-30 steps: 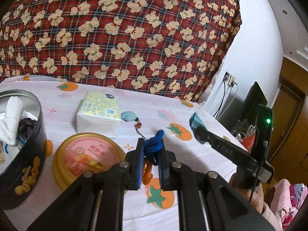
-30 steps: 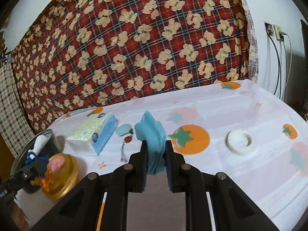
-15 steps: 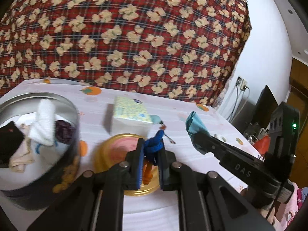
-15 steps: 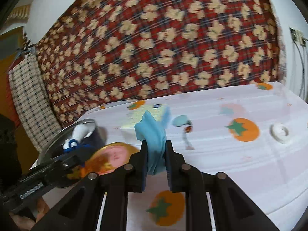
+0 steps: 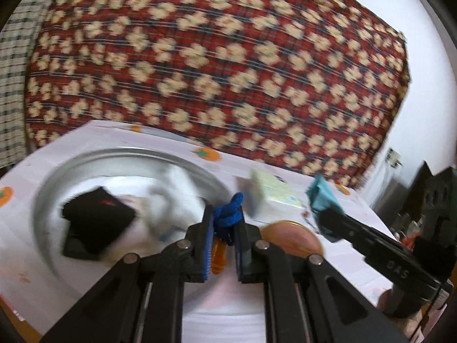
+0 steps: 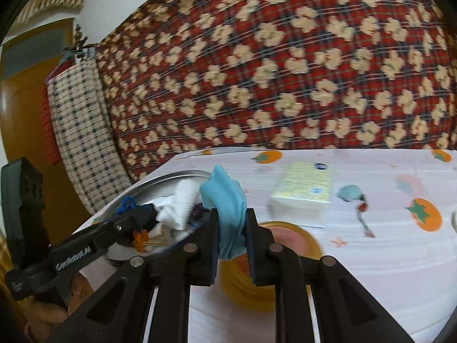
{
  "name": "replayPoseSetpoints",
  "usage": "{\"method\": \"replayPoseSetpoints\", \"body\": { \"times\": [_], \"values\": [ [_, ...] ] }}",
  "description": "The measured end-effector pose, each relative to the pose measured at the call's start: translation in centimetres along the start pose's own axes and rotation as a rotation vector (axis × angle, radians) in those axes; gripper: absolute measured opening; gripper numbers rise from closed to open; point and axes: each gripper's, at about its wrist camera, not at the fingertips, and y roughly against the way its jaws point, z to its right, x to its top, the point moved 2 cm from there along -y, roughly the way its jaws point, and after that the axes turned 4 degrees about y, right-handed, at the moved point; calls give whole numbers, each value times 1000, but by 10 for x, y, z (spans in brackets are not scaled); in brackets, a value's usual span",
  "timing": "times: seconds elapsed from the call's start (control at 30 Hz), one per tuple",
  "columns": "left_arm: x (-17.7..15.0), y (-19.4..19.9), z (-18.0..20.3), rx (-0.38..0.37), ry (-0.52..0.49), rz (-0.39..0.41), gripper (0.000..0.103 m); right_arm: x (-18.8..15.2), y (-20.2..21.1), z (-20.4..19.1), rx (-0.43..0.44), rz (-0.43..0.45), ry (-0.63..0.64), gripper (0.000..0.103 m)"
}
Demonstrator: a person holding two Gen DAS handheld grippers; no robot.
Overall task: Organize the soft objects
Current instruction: 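Carry the teal cloth and blue hair tie over the metal tin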
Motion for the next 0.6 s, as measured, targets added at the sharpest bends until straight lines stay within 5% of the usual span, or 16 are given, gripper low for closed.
{"method": "replayPoseSetpoints", "body": {
  "times": [0.33,0.6],
  "values": [
    [27,25,-75,164,68,95,10,20,-25,-43,68,8,60,18],
    [36,27,-105,206,112,112,10,36,-51,-69,128,6,71,18]
  ]
}}
